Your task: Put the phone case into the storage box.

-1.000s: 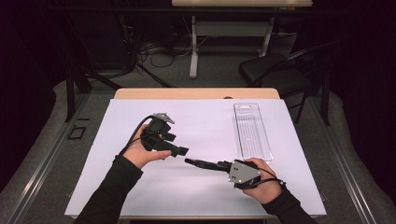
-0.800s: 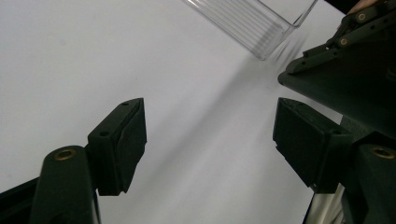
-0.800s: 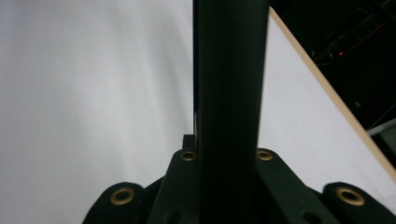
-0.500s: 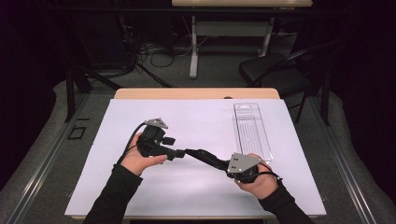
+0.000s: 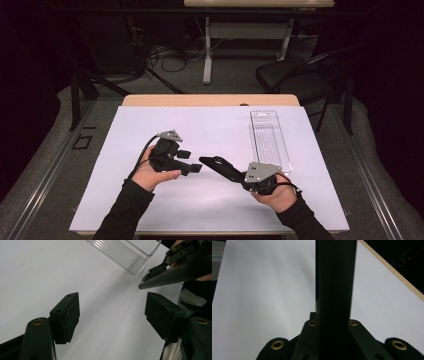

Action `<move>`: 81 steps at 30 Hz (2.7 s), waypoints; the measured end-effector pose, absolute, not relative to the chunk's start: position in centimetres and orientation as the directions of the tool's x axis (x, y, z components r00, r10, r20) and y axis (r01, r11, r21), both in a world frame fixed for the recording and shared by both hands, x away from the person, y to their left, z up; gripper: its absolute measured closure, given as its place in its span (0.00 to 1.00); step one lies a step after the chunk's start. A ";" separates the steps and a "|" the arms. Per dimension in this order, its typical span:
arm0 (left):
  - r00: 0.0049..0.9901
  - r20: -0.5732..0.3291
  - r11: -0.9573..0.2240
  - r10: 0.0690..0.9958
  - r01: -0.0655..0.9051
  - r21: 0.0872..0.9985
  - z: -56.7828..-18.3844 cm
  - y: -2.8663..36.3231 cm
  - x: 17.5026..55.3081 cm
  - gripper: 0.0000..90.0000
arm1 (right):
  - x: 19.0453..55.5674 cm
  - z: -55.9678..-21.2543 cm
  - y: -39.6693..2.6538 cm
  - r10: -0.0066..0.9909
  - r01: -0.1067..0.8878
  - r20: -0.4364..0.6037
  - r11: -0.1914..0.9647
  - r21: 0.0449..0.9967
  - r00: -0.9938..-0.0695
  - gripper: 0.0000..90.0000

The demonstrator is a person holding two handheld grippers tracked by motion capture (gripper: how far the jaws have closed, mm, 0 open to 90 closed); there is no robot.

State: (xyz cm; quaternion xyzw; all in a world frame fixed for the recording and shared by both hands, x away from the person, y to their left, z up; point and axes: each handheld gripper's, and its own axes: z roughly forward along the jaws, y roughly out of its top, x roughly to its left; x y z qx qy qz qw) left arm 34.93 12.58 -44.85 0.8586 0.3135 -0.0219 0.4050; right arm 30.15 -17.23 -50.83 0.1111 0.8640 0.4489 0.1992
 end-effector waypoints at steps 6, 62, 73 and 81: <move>0.828 -0.284 -0.484 0.483 0.523 0.701 -44.6 11.9 34.5 0.32 | 30.3 -50.7 -17.5 0.377 0.037 -0.206 0.547 0.836 -0.903 0.98; 0.933 -0.256 -0.438 0.254 0.346 0.830 -43.2 7.9 34.5 0.68 | 30.8 -51.2 -18.7 0.382 0.147 -0.022 0.407 0.901 -0.924 0.98; 0.935 -0.255 -0.426 0.247 0.341 0.838 -43.2 7.7 34.6 0.75 | 30.8 -51.3 -18.6 0.378 0.149 -0.016 0.402 0.903 -0.926 0.98; 0.938 -0.251 -0.425 0.240 0.334 0.841 -43.2 7.6 34.6 0.76 | 30.8 -51.3 -18.6 0.377 0.151 -0.012 0.399 0.905 -0.926 0.98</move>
